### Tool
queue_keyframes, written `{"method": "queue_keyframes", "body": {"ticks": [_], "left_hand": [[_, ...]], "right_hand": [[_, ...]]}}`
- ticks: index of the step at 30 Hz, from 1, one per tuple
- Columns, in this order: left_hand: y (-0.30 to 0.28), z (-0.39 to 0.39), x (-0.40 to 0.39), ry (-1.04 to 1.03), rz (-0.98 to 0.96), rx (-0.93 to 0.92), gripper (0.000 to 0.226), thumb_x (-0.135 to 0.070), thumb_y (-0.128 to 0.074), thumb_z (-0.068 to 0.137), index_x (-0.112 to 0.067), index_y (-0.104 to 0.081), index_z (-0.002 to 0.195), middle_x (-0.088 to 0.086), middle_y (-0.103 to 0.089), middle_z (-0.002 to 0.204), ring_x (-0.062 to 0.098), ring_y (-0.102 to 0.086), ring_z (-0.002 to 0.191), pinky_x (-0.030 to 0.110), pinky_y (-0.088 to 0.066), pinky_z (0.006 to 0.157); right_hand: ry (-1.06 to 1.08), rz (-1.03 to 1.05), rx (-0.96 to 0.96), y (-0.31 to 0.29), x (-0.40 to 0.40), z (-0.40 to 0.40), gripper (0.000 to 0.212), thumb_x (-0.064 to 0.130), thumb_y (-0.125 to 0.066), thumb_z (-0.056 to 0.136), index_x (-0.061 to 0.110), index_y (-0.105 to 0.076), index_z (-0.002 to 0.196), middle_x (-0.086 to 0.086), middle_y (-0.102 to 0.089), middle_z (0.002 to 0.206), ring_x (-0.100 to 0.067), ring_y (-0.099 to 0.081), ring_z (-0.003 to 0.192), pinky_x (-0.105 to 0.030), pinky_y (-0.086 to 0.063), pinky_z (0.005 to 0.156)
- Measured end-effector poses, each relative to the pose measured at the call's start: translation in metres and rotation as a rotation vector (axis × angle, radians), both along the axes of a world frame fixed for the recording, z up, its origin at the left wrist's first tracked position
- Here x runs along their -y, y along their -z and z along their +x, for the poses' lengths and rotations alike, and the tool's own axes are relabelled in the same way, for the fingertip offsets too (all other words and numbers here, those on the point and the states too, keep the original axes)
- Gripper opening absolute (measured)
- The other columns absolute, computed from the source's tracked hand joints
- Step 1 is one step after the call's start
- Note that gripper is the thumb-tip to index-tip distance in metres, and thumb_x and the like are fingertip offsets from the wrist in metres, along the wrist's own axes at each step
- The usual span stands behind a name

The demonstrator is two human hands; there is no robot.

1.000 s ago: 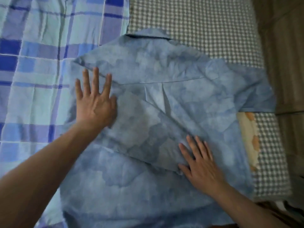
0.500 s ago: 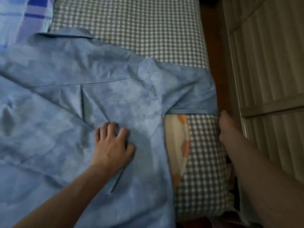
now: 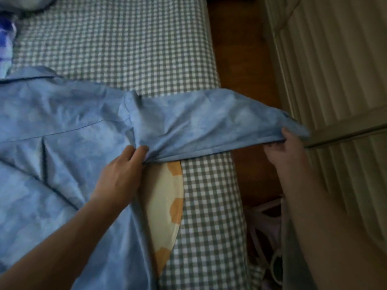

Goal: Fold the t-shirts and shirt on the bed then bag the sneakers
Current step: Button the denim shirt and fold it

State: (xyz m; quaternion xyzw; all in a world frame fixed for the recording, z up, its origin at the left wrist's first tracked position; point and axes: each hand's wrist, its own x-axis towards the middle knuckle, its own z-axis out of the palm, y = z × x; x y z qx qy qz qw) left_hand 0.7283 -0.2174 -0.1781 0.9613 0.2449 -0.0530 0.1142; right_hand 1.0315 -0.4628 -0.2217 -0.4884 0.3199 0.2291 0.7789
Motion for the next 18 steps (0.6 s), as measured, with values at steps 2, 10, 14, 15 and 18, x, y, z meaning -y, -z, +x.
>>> {"method": "queue_keyframes", "body": {"ticks": [2, 10, 14, 15, 18], "left_hand": [[-0.013, -0.004, -0.005, 0.165, 0.096, 0.002, 0.056, -0.001, -0.066, 0.077, -0.015, -0.053, 0.130, 0.012, -0.052, 0.093, 0.039, -0.063, 0.061, 0.039, -0.046, 0.045], [-0.027, 0.016, -0.005, 0.296, 0.335, -0.122, 0.021, -0.020, -0.050, 0.079, -0.015, -0.064, 0.093, 0.011, -0.055, 0.083, 0.036, -0.059, 0.068, 0.046, -0.044, 0.056], [-0.015, 0.029, 0.010, 0.279, 0.325, -0.057, 0.012, -0.016, -0.058, 0.074, -0.013, -0.061, 0.085, 0.012, -0.052, 0.082, 0.037, -0.056, 0.074, 0.048, -0.043, 0.062], [-0.009, 0.032, 0.013, 0.290, 0.293, -0.052, 0.010, -0.014, -0.060, 0.074, -0.013, -0.061, 0.085, 0.011, -0.051, 0.081, 0.037, -0.058, 0.073, 0.047, -0.046, 0.060], [0.012, 0.042, 0.020, 0.246, 0.168, -0.114, 0.027, -0.006, -0.079, 0.069, -0.015, -0.059, 0.084, 0.008, -0.051, 0.080, 0.035, -0.063, 0.067, 0.040, -0.048, 0.052]], "right_hand": [[-0.046, -0.095, -0.014, 0.002, 0.016, 0.014, 0.026, 0.019, -0.060, 0.099, 0.018, -0.061, 0.125, -0.002, -0.075, 0.102, -0.019, -0.069, 0.097, -0.032, -0.059, 0.066], [-0.330, -0.417, 0.117, -0.034, 0.067, 0.070, 0.028, 0.017, -0.051, 0.104, 0.011, -0.053, 0.132, -0.012, -0.062, 0.129, -0.023, -0.064, 0.109, -0.036, -0.055, 0.079], [-0.502, -0.528, 0.292, -0.066, 0.077, 0.089, 0.033, 0.017, -0.059, 0.101, 0.005, -0.052, 0.131, -0.017, -0.062, 0.122, -0.026, -0.068, 0.094, -0.030, -0.060, 0.061], [-0.552, -0.580, 0.287, -0.070, 0.081, 0.090, 0.032, 0.017, -0.061, 0.100, 0.003, -0.055, 0.128, -0.018, -0.064, 0.118, -0.025, -0.068, 0.089, -0.024, -0.057, 0.054], [-0.646, -0.641, 0.206, -0.069, 0.095, 0.095, 0.007, 0.012, -0.066, 0.096, 0.014, -0.061, 0.101, -0.011, -0.067, 0.101, -0.019, -0.065, 0.079, -0.023, -0.055, 0.050]]}}
